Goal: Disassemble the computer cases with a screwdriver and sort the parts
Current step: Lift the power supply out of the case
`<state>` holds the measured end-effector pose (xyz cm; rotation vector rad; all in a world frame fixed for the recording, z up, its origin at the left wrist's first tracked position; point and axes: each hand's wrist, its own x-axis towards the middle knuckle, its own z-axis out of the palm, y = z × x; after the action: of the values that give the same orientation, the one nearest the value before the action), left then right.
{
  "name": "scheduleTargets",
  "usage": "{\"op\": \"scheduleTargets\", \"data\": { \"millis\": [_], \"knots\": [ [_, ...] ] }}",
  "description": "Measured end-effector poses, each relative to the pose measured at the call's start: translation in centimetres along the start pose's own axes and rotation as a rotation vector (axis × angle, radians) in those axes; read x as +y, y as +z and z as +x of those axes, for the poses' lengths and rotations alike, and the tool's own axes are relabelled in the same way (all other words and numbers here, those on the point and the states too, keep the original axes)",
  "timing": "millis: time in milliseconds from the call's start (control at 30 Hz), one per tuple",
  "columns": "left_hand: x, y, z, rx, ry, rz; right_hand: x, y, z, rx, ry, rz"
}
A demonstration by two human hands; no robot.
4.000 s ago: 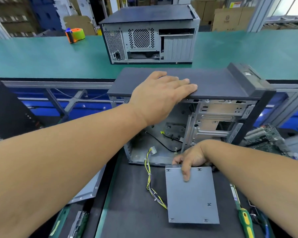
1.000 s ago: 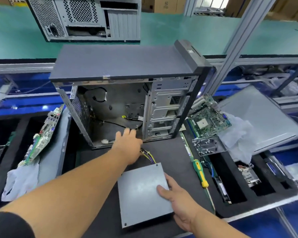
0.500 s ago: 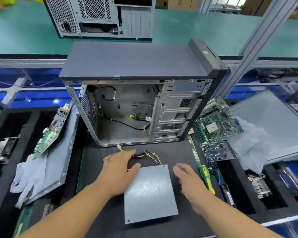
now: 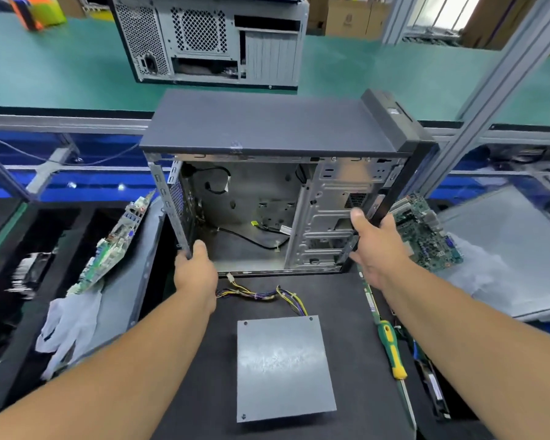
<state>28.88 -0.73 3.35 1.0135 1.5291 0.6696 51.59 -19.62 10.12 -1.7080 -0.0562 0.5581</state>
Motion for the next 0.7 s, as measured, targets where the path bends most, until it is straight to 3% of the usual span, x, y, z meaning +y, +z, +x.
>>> {"op": "scheduleTargets", "data": {
  "millis": [333, 533, 700],
  "knots": [
    [1.4, 0.5, 2.8, 0.013, 0.007, 0.083, -0.4, 1.6, 0.4, 0.070, -0.027, 0.116],
    [0.6, 1.7, 1.3, 0.150, 0.001, 0.117, 0.9, 0.5, 0.7, 0.008, -0.053, 0.096],
    [0.5, 1.6, 2.1, 0.096, 0.019, 0.209, 0.1, 0.1, 1.3, -0.024, -0.031, 0.074]
  ]
}}
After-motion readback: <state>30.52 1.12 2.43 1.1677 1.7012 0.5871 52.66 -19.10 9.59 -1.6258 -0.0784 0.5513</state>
